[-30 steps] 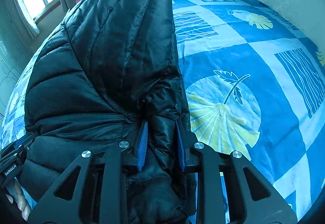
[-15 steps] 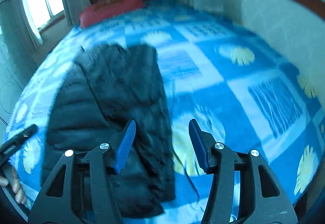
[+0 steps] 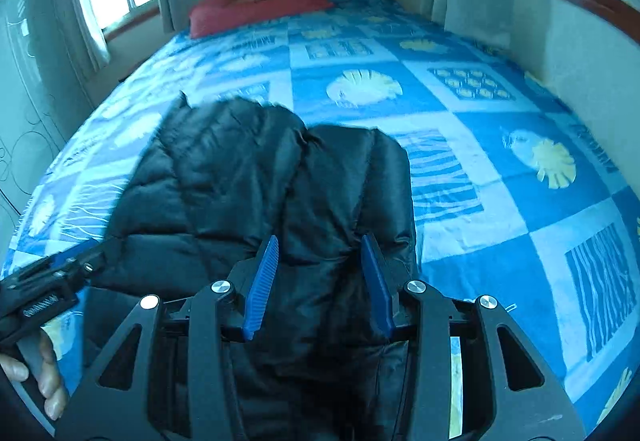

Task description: Fold large clothes

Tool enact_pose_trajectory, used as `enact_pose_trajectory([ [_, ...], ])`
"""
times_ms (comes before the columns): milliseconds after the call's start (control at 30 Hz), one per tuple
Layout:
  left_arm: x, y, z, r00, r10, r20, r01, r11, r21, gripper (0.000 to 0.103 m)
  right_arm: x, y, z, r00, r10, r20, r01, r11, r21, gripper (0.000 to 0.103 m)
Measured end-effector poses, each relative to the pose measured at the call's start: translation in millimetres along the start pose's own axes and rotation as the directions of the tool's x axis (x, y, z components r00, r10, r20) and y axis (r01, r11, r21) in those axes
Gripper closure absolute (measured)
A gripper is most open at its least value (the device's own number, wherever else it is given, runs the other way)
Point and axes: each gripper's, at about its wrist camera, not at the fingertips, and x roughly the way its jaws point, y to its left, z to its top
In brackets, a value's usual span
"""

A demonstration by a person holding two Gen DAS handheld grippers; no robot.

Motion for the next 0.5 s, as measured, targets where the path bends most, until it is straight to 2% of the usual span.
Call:
enact_pose_trajectory([
  [100, 13, -7, -3, 0.999, 0.032, 0.001, -0.032, 0.999, 0.038, 0.040, 17, -4, -8, 1.000, 0.004, -0.022, -0.004, 1.000, 0.003, 0.061],
  [300, 36, -13, -6, 0.996, 0.092, -0.017, -0.091, 0.994, 0.056, 0.038, 40, -12, -19, 1.000, 0.012, -0.001, -0.012, 0.999, 0.031, 0.061],
  [500, 39, -8, -4, 0.995, 0.094, -0.015, -0.093, 0.994, 0.051, 0.037, 34, -7, -16, 1.000, -0.011, 0.011, 0.011, 1.000, 0.010, 0.061],
])
